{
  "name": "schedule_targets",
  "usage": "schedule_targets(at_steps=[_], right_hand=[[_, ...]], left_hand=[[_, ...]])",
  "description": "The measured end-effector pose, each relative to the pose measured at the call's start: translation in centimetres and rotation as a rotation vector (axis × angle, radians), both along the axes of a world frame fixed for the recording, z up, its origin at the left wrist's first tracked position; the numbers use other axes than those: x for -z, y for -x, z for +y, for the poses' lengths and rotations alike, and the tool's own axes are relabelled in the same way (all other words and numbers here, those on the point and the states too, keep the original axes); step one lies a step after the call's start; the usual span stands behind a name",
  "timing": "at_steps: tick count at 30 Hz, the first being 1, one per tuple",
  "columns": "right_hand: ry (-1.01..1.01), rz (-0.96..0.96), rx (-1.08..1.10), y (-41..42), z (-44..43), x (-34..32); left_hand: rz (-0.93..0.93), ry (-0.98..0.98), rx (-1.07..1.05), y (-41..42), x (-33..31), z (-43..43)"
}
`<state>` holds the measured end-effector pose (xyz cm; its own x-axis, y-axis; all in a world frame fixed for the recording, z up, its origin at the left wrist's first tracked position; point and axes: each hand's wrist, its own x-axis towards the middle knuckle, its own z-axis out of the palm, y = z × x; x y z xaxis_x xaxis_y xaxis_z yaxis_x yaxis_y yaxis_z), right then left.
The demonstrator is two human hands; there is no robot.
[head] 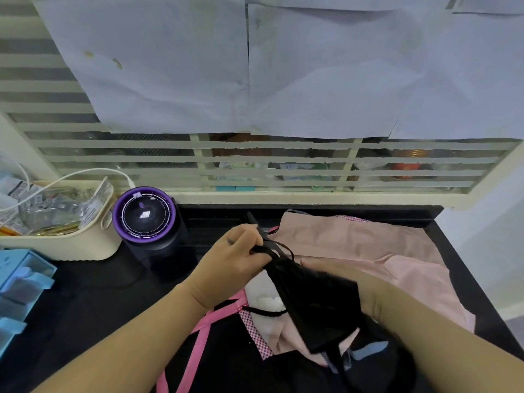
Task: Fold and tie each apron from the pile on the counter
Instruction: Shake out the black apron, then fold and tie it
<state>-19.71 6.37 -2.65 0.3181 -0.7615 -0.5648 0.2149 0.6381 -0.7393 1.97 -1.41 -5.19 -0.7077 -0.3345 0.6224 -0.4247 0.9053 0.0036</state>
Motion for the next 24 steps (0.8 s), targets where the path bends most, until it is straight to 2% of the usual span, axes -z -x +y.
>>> schedule_targets(at_steps=[8,9,10,11,14,16,19,20,21,22,23,24], right_hand=[[0.12,0.163,0.433,-0.3,-1.3,0.5],[0.136,0.2,0.446,0.0,-1.2,0.2],[0.152,0.225,0.448,0.3,-1.2,0.0],[0.161,0.238,0.449,0.6,-1.3,0.0],[0.231,0.271,0.443,0.6,-1.7,0.3],[0.373,0.395,0.344,0.5,-2.1,0.3],[0.672,0.67,-0.006,-0.1,-2.1,-1.9],[0.77,0.718,-0.124,-0.5,-1.9,-2.8],[0.881,0.784,-0.245,-1.0,-1.7,-3.5],[1.01,0.872,-0.37,-1.6,-1.5,-4.0],[1.133,0.981,-0.51,-2.2,-1.4,-4.3],[1.236,1.087,-0.661,-2.7,-1.3,-4.2]], left_hand=[[-0.018,0.002,-0.209,-3.1,-1.0,-2.8],[-0.01,-0.075,-0.234,-4.0,-1.5,-2.8],[0.017,-0.232,-0.283,-4.6,-1.7,-2.9],[0.053,-0.475,-0.351,-4.8,-2.0,-2.7],[0.113,-1.301,-0.486,-3.5,-2.1,-2.3],[0.121,-1.688,-0.535,-3.3,-1.2,-2.5],[0.165,-2.034,-0.472,-2.7,-0.4,-1.9],[0.199,-2.079,-0.49,-2.1,-0.3,-1.9],[0.206,-2.031,-0.565,-1.6,-0.2,-1.9],[0.181,-1.873,-0.682,-1.5,-0.3,-1.8],[0.131,-1.796,-0.759,-1.3,-0.9,-2.2],[0.058,-1.901,-0.665,-1.1,-1.9,-2.9]])
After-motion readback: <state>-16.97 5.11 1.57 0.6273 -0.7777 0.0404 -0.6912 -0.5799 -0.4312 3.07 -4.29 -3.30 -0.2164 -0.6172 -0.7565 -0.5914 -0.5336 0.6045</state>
